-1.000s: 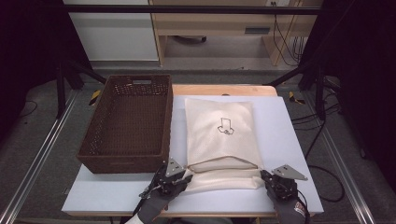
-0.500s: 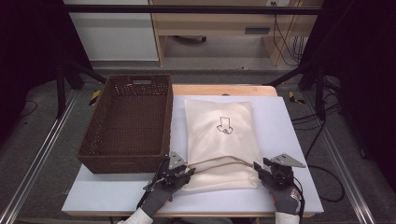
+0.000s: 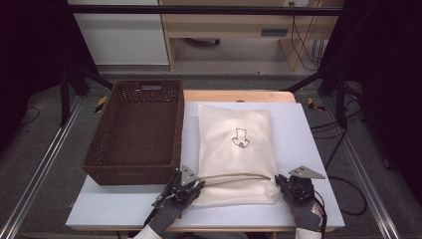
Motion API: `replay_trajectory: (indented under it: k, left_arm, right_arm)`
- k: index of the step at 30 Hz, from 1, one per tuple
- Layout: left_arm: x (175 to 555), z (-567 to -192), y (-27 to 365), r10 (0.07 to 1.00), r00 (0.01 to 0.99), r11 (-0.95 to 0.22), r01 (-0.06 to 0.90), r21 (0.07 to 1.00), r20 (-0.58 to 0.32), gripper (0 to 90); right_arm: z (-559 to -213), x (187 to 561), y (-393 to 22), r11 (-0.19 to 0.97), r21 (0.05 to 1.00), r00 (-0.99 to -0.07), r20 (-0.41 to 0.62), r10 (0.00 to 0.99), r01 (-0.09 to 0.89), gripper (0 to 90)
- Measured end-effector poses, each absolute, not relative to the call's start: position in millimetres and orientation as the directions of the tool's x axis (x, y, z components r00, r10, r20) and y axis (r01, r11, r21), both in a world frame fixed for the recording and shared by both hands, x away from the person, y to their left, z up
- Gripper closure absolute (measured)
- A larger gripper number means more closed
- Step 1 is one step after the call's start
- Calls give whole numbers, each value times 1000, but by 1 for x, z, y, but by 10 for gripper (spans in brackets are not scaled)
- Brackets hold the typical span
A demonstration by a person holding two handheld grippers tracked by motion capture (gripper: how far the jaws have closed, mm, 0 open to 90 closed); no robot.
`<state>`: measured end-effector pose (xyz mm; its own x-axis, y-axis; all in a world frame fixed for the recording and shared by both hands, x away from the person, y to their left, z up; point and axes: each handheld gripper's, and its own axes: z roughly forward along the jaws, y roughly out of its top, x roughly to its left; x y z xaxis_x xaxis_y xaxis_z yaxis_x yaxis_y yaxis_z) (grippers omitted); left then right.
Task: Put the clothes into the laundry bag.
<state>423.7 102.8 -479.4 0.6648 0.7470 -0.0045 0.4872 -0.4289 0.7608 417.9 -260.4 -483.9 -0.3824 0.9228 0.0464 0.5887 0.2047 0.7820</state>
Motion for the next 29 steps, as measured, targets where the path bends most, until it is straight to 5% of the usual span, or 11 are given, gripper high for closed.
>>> replay_trajectory:
  k: [6, 14, 20, 29]
  left_arm:
    - [419, -466, 110, 717, 697, -408, 446, 796, -23, 515]
    - [412, -452, 118, 682, 732, -407, 400, 821, -19, 360]
    - [408, -446, 129, 656, 755, -411, 387, 825, -28, 291]
    - [400, -445, 143, 645, 764, -459, 374, 806, 12, 229]
  right_arm:
    - [-476, 414, -264, 205, 829, -405, 28, 914, 521, 602]
    - [-463, 410, -272, 156, 890, -382, 22, 924, 428, 322]
    - [-460, 408, -272, 177, 898, -312, -47, 949, 404, 205]
    - [-456, 403, -280, 156, 890, -267, -40, 963, 429, 182]
